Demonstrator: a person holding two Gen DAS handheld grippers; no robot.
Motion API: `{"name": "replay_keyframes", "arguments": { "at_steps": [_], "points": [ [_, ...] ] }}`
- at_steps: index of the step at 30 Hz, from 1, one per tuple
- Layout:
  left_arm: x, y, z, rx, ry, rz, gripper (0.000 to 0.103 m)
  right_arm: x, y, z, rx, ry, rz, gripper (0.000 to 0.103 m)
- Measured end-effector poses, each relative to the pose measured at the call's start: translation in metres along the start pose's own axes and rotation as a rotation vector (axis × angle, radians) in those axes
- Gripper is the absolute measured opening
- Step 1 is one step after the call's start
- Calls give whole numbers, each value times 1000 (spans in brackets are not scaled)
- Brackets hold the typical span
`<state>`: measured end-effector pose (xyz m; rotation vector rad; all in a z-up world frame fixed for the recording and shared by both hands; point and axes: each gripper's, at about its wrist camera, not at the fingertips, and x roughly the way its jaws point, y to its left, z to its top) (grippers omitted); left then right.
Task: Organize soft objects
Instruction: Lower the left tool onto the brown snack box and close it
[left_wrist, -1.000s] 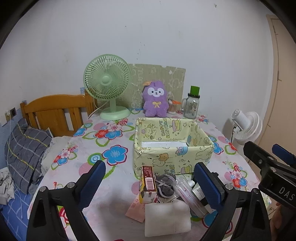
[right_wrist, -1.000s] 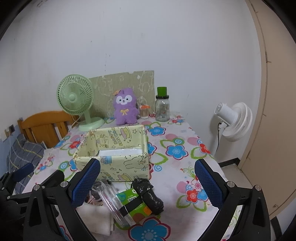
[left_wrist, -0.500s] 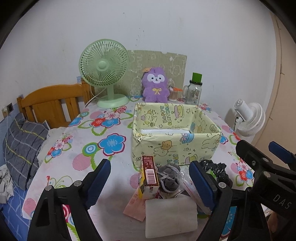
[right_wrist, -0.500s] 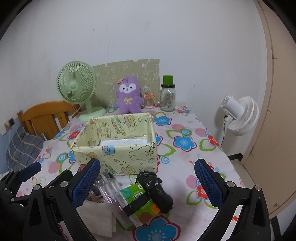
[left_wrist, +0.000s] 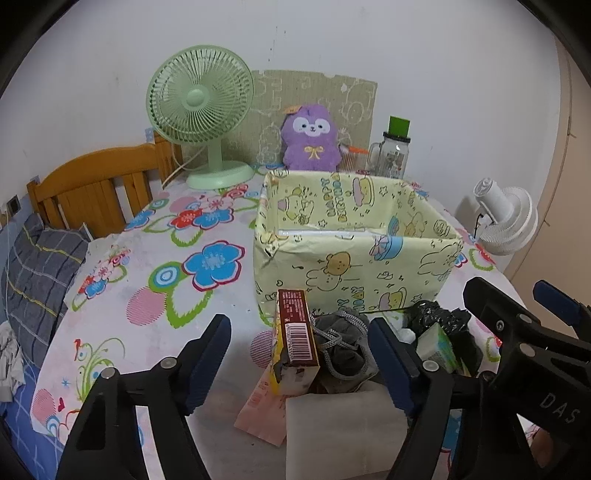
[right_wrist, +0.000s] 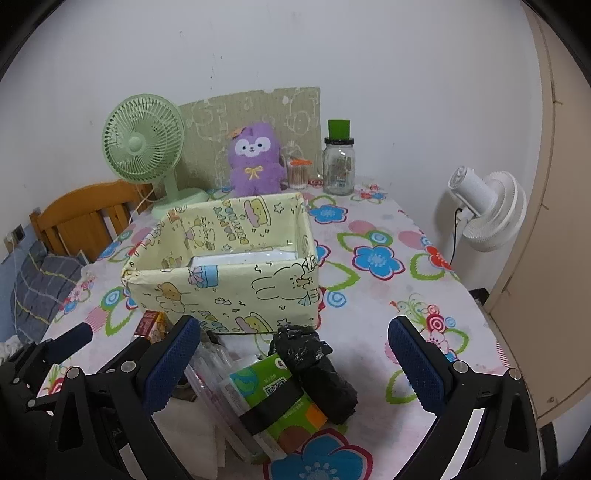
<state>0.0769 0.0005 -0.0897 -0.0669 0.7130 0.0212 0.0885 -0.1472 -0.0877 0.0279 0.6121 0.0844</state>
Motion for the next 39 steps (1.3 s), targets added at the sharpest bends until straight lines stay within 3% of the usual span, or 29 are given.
{"name": "replay_keyframes", "arguments": {
  "at_steps": [17, 26, 39],
  "points": [
    [28, 4, -7, 4, 80, 3, 51, 34, 16, -8, -21, 91, 49, 98],
    [29, -2, -8, 16, 79, -28, 28, 40, 17, -12, -14, 120, 52, 93],
    [16, -12, -6, 43, 40, -18, 24, 31, 8, -11, 10, 105, 70, 93]
  ]
}}
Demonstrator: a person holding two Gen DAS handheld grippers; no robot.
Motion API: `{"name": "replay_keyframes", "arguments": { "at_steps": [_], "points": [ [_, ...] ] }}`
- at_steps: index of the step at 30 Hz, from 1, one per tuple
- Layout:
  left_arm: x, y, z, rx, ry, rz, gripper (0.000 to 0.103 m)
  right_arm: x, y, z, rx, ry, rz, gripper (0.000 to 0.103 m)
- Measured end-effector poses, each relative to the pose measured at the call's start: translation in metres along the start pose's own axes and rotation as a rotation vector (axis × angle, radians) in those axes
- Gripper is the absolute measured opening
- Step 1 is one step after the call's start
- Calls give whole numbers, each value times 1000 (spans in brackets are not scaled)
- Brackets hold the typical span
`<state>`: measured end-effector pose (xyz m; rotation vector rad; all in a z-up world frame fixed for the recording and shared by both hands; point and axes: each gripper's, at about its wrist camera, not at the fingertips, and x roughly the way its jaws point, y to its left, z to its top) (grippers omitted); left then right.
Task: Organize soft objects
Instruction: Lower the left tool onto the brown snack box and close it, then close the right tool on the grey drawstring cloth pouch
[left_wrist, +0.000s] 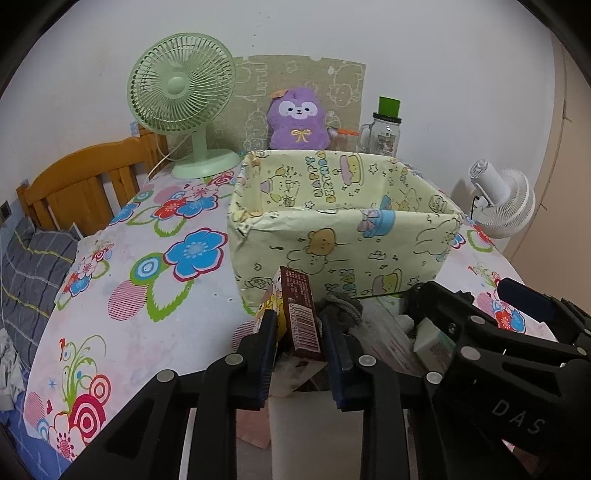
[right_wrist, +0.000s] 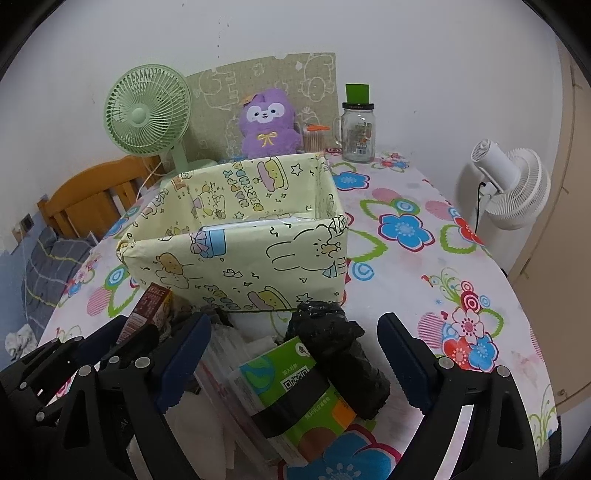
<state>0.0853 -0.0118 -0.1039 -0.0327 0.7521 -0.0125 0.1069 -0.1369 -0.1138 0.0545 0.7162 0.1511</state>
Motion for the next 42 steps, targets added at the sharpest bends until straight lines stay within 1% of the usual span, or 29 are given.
{"name": "replay_keyframes", "arguments": {
  "at_steps": [3, 5, 12, 15, 18, 20, 25, 28, 30, 34, 36, 38, 42],
  "points": [
    [1, -1, -2, 9, 4, 9, 24, 2, 1, -1, 1, 11, 24, 91],
    [2, 1, -3, 7, 12, 13, 24, 4, 3, -1, -4, 22, 39, 86],
    [8, 10, -9, -4, 35, 10, 24, 9, 22, -3, -49, 42, 72, 82],
    [7, 12, -10, -7, 34, 0, 24, 13, 29, -3, -68, 55, 83, 79],
    [7, 15, -11, -8, 33, -6, 24, 19, 37, -5, -86, 77, 98, 72],
    [9, 17, -12, -8, 41, 7, 24, 23, 40, -6, -89, 94, 113, 68],
    [15, 23, -15, -25, 60, 9, 24, 29, 47, -8, -103, 113, 116, 67],
    [19, 23, -17, -30, 74, -2, 23, 33, 50, -9, -107, 127, 121, 60],
    [19, 22, -17, -26, 73, -5, 23, 35, 50, -10, -103, 131, 124, 58],
    [20, 21, -16, -22, 73, -11, 22, 39, 47, -9, -78, 147, 147, 39],
    [20, 21, -15, -20, 73, -13, 22, 40, 46, -9, -66, 150, 154, 34],
    [20, 20, -15, -17, 73, -17, 22, 39, 47, -9, -67, 146, 162, 23],
    [20, 20, -15, -17, 70, -19, 22, 38, 48, -8, -69, 141, 161, 21]
  ]
}}
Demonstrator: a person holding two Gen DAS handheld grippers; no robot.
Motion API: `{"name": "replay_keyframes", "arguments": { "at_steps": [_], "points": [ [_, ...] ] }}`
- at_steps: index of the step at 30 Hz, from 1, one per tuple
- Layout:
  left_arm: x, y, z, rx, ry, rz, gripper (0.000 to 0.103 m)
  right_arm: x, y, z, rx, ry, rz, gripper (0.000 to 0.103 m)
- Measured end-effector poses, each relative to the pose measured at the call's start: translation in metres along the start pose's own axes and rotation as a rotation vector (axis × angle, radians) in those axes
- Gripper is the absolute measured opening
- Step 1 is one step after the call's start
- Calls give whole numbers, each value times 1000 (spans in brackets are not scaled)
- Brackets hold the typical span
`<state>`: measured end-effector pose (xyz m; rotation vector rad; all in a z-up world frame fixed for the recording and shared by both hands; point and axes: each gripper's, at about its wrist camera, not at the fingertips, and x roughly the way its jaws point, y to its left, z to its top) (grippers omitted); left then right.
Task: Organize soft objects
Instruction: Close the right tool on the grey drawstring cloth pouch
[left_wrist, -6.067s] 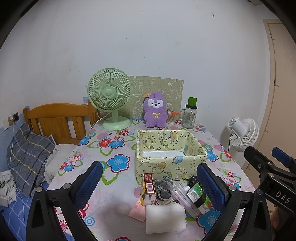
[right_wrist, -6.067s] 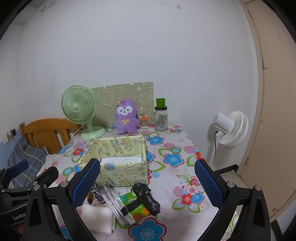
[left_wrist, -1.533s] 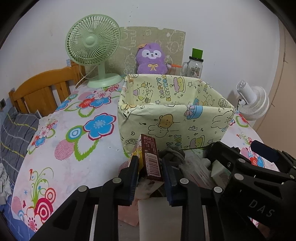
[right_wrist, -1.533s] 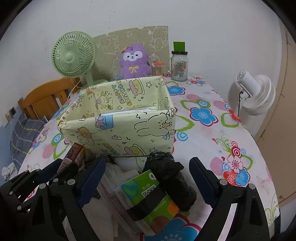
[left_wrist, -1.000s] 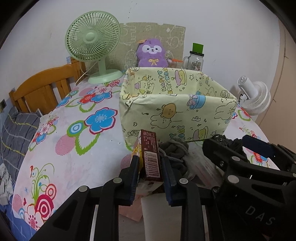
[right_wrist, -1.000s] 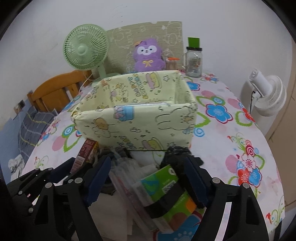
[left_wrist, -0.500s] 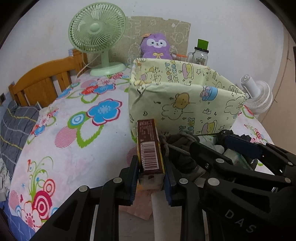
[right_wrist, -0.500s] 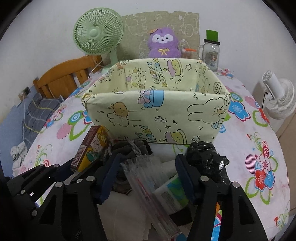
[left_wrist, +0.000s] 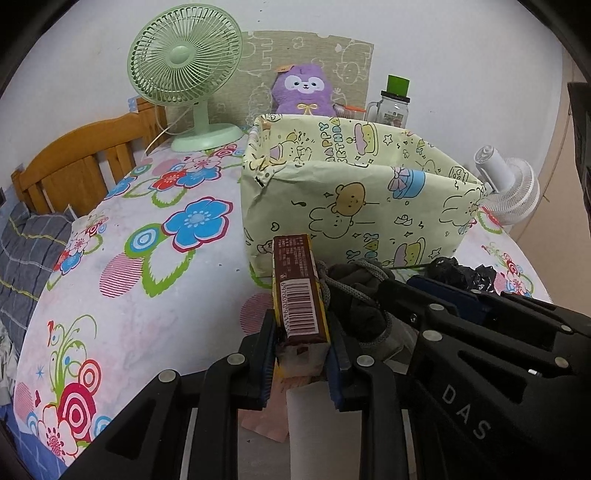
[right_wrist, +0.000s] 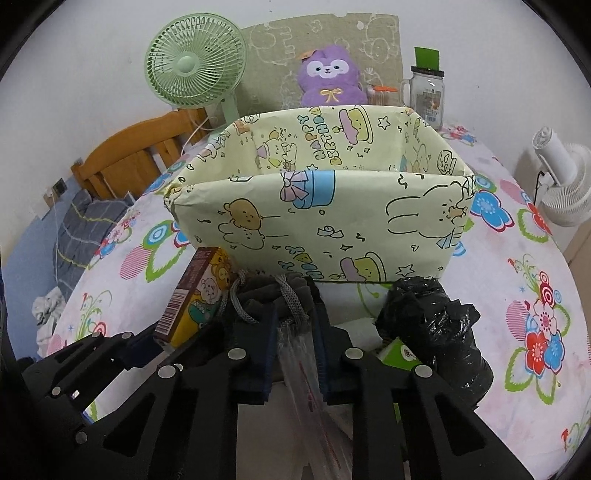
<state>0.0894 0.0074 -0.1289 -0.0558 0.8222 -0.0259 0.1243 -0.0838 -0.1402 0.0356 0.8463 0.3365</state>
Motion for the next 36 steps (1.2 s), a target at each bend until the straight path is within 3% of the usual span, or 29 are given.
{"name": "replay_keyframes", "arguments": {
  "at_steps": [3, 12, 25, 28, 30, 32, 34, 36],
  "points": [
    [-1, 0, 0, 0, -3, 1, 22, -2, -1, 0, 2, -6, 5, 13],
    [-9, -3, 2, 8, -28, 4, 22, -10, 0, 3, 1, -32, 10, 9],
    [-17, -1, 2, 8, -49, 17, 22, -17, 1, 3, 9, -40, 30, 9],
    [-15, 3, 2, 4, -45, 25, 22, -13, 6, 4, -8, -29, 11, 16],
    [-13, 7, 2, 0, -41, 27, 22, -10, 9, 5, -16, -24, 4, 30],
    [-12, 10, 2, -2, -39, 32, 22, -8, 11, 5, -19, -32, 3, 60],
    [-11, 13, 3, -6, -38, 34, 22, -8, 13, 5, -26, -46, 0, 68],
    [-9, 16, 3, -7, -37, 39, 22, -5, 16, 7, -35, -40, -6, 68]
  ]
}}
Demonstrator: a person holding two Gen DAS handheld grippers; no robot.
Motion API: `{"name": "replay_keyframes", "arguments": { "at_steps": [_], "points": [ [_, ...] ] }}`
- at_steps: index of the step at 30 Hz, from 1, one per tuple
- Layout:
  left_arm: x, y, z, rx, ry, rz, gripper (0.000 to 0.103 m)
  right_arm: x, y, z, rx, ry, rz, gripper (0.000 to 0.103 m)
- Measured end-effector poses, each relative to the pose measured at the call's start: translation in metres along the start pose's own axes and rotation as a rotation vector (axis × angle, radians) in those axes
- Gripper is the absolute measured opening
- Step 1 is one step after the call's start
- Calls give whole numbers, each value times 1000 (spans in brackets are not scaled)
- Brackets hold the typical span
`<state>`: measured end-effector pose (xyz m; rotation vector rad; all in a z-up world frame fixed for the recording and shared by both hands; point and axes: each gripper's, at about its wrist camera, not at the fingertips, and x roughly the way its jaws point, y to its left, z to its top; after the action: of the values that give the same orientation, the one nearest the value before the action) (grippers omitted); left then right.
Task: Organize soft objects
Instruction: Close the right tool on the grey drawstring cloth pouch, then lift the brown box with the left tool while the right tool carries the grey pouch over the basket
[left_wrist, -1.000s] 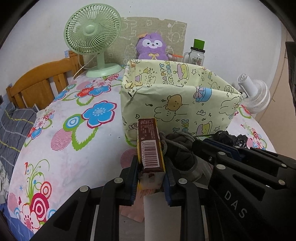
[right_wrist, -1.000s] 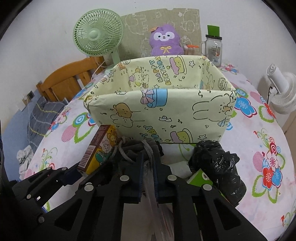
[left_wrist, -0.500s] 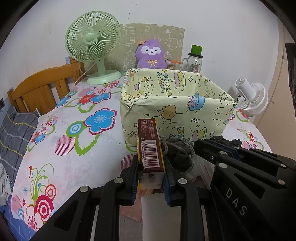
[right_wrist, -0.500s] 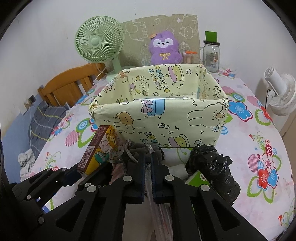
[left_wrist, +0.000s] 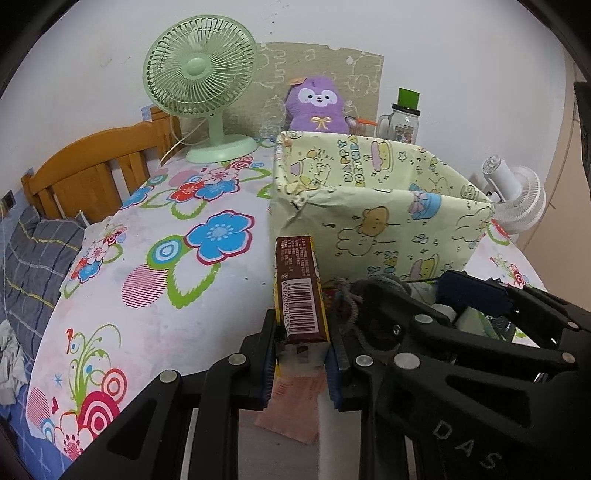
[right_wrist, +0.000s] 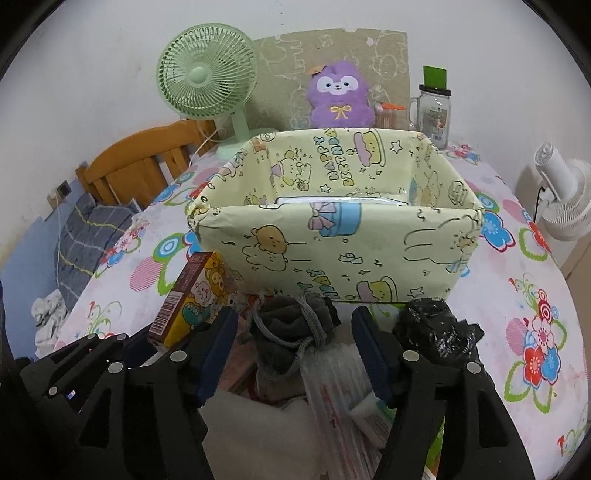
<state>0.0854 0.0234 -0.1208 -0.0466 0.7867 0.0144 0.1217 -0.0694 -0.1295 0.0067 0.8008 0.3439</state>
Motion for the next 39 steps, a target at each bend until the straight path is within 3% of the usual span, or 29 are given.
{"name": "replay_keyframes", "arguments": {
  "at_steps": [15, 18, 25, 39],
  "points": [
    [17, 6, -4, 2, 43, 1, 21, 32, 3, 2, 16, 84, -4, 68],
    [19, 5, -4, 4, 49, 1, 21, 35, 3, 2, 23, 92, 5, 62],
    [17, 2, -3, 7, 46, -10, 21, 30, 5, 1, 19, 75, 4, 52],
    [-6, -10, 0, 22, -4, -28, 21, 0, 0, 0, 26, 10, -12, 50]
  ]
}}
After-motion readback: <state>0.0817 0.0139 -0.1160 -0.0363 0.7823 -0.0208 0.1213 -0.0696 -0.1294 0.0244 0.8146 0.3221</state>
